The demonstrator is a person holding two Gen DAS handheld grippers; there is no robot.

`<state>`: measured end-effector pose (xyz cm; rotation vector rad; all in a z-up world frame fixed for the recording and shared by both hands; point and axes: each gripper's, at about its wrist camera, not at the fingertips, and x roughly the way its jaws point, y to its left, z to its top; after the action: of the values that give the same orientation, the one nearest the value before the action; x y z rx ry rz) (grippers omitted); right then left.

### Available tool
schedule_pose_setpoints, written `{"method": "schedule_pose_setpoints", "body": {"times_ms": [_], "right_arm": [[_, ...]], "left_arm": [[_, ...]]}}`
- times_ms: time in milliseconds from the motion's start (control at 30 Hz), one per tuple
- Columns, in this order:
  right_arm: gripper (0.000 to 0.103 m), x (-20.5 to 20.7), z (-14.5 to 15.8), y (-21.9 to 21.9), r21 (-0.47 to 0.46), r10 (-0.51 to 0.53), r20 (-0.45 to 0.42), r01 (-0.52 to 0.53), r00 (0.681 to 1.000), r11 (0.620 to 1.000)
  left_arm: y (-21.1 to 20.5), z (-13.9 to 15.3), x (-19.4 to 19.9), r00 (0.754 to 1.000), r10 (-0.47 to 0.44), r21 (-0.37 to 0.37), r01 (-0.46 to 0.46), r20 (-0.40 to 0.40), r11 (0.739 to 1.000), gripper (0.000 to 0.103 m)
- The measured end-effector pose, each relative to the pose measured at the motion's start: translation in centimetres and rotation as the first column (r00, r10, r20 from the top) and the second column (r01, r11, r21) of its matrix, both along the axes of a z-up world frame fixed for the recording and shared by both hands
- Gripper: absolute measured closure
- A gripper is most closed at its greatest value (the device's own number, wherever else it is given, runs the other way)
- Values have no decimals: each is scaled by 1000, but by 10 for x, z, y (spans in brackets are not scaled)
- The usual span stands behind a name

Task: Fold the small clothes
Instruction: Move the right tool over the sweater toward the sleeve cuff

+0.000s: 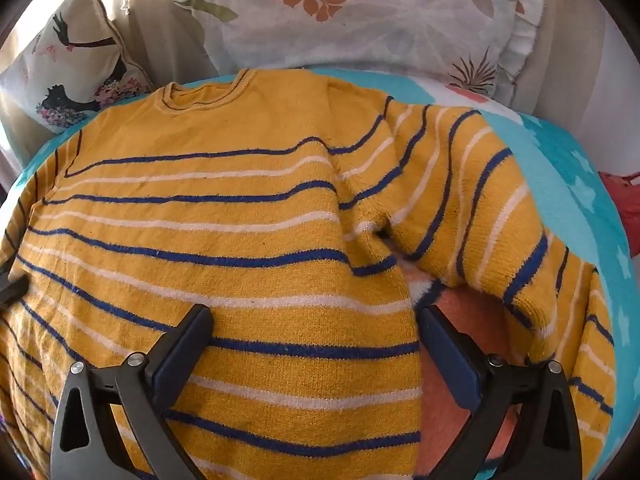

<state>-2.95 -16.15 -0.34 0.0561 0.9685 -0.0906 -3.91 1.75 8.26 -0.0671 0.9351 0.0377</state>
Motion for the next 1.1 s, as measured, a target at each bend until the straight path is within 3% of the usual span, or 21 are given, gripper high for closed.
{"method": "schedule_pose_setpoints", "body": {"times_ms": [100, 167, 300, 367, 433, 533, 700, 867, 1033, 1067, 1100], "right_arm": [[2, 3, 3, 3, 21, -20, -7, 20, 1000, 1000], [8, -10, 7, -10, 61, -20, 2, 20, 1000, 998], [31, -22, 21, -25, 164, 1, -52, 8, 999, 986], [31, -43, 34, -50, 243, -31, -42, 40, 999, 969], [32, -70, 50, -80, 293, -94, -14, 94, 995, 951], [32, -119, 71, -137, 276, -254, 42, 233, 966, 932], [32, -167, 56, -207, 284, -362, 41, 336, 931, 898], [32, -173, 50, -213, 313, -358, -8, 342, 934, 886], [33, -145, 41, -178, 263, -295, -88, 308, 951, 914], [40, -139, 40, -171, 224, -271, -95, 286, 958, 932], [76, -138, 41, -164, 188, -259, -105, 275, 960, 943]], "left_arm": [[6, 36, -15, 998, 15, -5, -14, 69, 1000, 14], [9, 52, -21, 998, 6, -42, -3, 69, 999, 14], [12, 55, -30, 1000, -20, -184, 22, 16, 983, 14], [10, 54, -34, 1000, -13, -216, 13, -1, 976, 14], [3, 51, -39, 1000, -11, -203, 11, -1, 979, 14], [-2, 49, -46, 1000, -23, -195, 25, 13, 980, 14], [-14, 37, -50, 998, -69, -227, 65, -10, 972, 14], [-25, 36, -52, 994, -105, -219, 99, -14, 971, 14], [-28, 42, -56, 994, -113, -202, 110, -2, 973, 14], [-28, 43, -57, 994, -112, -201, 110, 0, 974, 14], [-27, 44, -58, 994, -109, -199, 108, 4, 974, 14]]}}
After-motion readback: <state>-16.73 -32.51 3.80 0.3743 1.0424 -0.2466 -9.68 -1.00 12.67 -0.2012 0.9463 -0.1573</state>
